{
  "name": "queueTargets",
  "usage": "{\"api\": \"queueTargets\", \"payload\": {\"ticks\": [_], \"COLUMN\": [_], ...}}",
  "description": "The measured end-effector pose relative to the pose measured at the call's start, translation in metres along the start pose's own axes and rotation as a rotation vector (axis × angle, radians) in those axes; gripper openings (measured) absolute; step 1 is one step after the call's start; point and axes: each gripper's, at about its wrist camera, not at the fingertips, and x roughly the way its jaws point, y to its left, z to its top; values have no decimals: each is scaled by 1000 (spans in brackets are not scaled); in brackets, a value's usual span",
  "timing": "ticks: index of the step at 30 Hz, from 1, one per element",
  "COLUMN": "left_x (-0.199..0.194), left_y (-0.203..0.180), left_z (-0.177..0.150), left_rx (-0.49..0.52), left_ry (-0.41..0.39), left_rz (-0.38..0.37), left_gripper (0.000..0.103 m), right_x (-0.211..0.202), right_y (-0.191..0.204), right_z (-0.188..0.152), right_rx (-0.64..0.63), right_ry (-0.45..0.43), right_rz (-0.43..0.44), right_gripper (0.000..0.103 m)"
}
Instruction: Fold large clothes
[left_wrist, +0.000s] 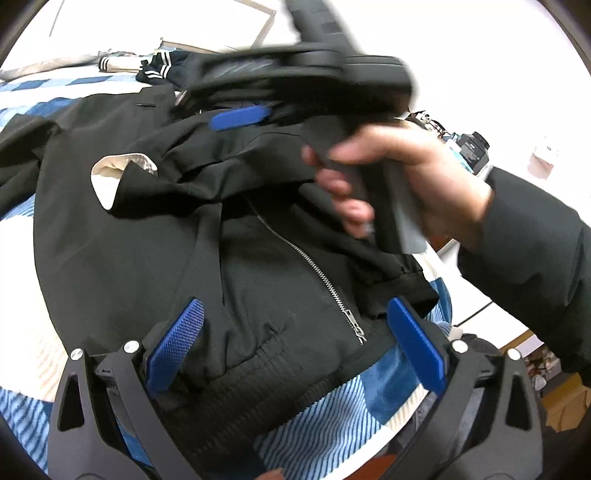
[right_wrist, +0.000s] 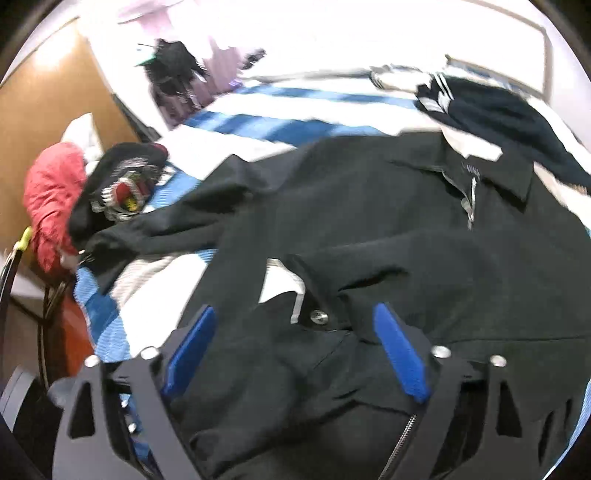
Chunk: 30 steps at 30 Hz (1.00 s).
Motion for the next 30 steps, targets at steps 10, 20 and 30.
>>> {"api": "queueTargets", "payload": {"ticks": [10, 20, 30], "left_x": [1, -2, -7], "left_y": [-2, -6, -8], "left_z": [-1, 1, 0], "left_rx": [29, 47, 70], "left_ry": [1, -8, -36], "left_rz": [-25, -52, -49], "left_gripper": [98, 98, 98], "right_x": [96, 62, 126], "right_y": [10, 26, 40], "right_z": [-4, 13, -6], "right_rx": [39, -41, -13], "right_ry": [141, 86, 229], "right_rz": [-76, -6, -4], "right_gripper": [3, 3, 4]}}
